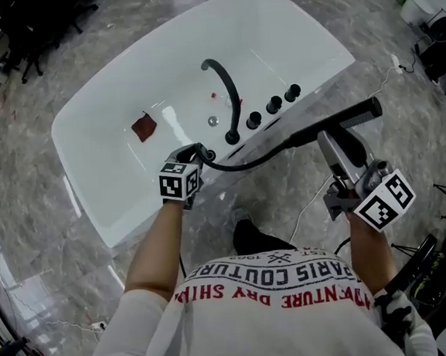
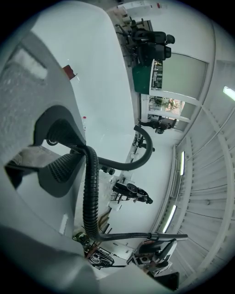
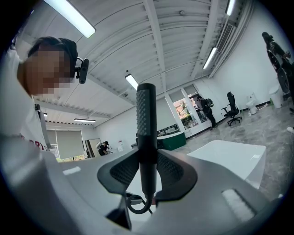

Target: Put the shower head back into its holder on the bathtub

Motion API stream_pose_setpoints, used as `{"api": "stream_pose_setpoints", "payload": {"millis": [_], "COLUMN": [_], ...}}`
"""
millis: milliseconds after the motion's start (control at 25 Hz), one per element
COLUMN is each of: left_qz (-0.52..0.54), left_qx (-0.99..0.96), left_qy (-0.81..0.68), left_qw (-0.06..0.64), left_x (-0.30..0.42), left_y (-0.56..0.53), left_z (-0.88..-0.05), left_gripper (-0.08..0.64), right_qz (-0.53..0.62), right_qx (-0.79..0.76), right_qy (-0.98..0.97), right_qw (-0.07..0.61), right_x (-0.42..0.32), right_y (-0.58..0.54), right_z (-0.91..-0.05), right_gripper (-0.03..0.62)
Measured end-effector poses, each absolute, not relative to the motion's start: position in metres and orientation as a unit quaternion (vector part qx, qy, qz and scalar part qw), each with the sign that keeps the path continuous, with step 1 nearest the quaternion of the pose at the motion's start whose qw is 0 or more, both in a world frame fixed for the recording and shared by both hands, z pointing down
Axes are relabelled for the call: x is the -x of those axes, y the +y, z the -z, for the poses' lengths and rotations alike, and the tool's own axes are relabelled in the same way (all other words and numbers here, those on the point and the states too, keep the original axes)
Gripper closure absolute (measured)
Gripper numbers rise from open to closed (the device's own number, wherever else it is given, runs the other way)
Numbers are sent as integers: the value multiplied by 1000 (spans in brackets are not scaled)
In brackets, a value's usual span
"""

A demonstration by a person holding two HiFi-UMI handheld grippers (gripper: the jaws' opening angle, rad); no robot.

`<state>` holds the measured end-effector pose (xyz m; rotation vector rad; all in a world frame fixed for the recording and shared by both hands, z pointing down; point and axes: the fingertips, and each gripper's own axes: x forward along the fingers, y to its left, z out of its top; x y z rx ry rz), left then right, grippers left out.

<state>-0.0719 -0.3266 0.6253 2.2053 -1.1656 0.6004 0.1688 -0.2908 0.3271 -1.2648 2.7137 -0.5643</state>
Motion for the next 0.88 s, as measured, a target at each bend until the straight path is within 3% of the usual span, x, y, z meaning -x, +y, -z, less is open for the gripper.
{"api": "stream_pose_setpoints", "payload": {"millis": [360, 880], "left_qz": [-267, -304], "left_qx": [-801, -793], "left_qy": [-414, -387], "left_qw": [339, 358], "left_x": [74, 61], "left_y": [-326, -288], "left_z": [-697, -739], "left_gripper": [502, 492], "right_qz": [211, 238], "right_qx": [376, 337], "right_qy": [902, 910], "right_qw": [15, 45], "right_x": [-132, -125], "right_y": [-319, -321], "right_z": [-369, -373], "right_gripper": [471, 471]}}
